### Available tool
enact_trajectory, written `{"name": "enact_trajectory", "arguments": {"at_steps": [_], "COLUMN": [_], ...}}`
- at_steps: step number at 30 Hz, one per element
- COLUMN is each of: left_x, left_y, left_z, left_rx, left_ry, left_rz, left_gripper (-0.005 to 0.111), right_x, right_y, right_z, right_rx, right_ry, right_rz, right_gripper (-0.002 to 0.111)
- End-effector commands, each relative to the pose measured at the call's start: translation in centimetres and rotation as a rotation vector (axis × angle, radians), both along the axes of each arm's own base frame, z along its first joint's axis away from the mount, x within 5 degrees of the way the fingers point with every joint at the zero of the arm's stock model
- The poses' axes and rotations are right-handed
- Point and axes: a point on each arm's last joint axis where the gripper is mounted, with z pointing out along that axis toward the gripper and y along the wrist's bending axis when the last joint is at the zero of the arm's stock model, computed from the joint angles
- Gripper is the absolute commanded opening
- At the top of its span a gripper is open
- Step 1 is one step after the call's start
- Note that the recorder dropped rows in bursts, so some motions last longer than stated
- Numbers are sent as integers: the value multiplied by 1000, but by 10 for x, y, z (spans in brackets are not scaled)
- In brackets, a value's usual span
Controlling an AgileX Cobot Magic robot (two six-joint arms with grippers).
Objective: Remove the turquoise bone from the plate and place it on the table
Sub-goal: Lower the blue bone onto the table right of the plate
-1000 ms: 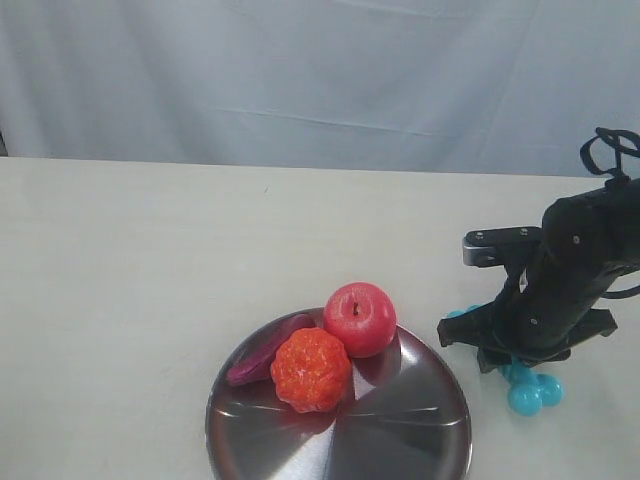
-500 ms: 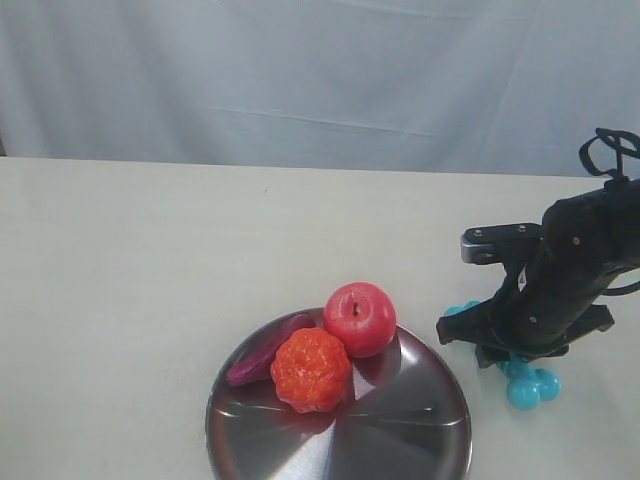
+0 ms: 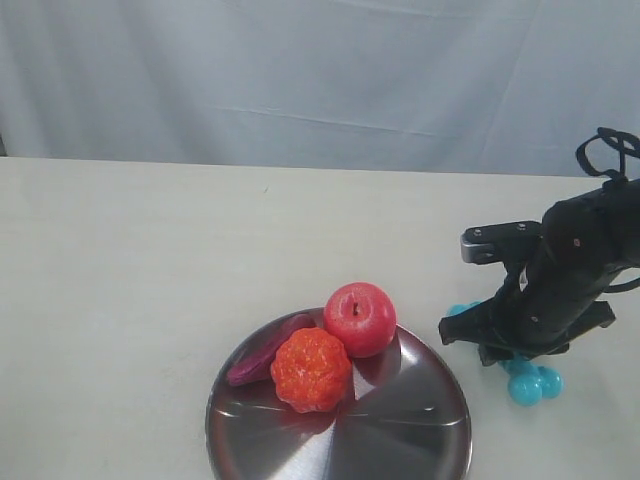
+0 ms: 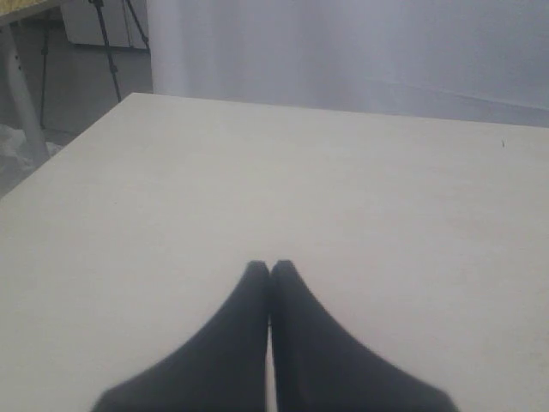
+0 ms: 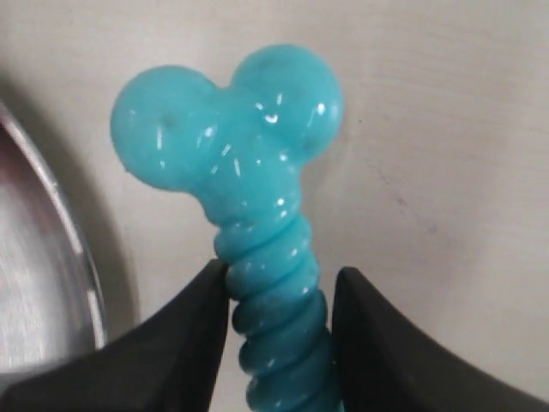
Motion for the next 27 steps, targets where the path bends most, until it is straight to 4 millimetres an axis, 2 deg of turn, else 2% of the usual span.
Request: {"name": "enact_trajectory", "arguments": {"at_steps": [1,9,11,15,18,27], "left_x": [0,0,0,0,0,0], "left_y": [0,0,0,0,0,0], "left_z": [-1,-1,-1,-1,-1,-1], "left_rx": [1,1,1,1,1,1], "left_ry": [-1,-1,-1,-1,-1,-1], "left_rz": [-5,-5,-5,-5,-5,-5], "left_gripper": [0,0,0,0,0,0], "right_x": [0,0,0,-1,-1,-1], "right_y": [-2,-2,-2,-2,-2,-2], "right_z": [1,1,1,1,1,1], "right_rx": [-5,-5,-5,-4,-4,-4], "right_ry": [4,4,4,6,10,10], "right_rz": [-4,-4,-4,-7,-8,-8], "right_gripper": [0,1,12,44,58,59]}}
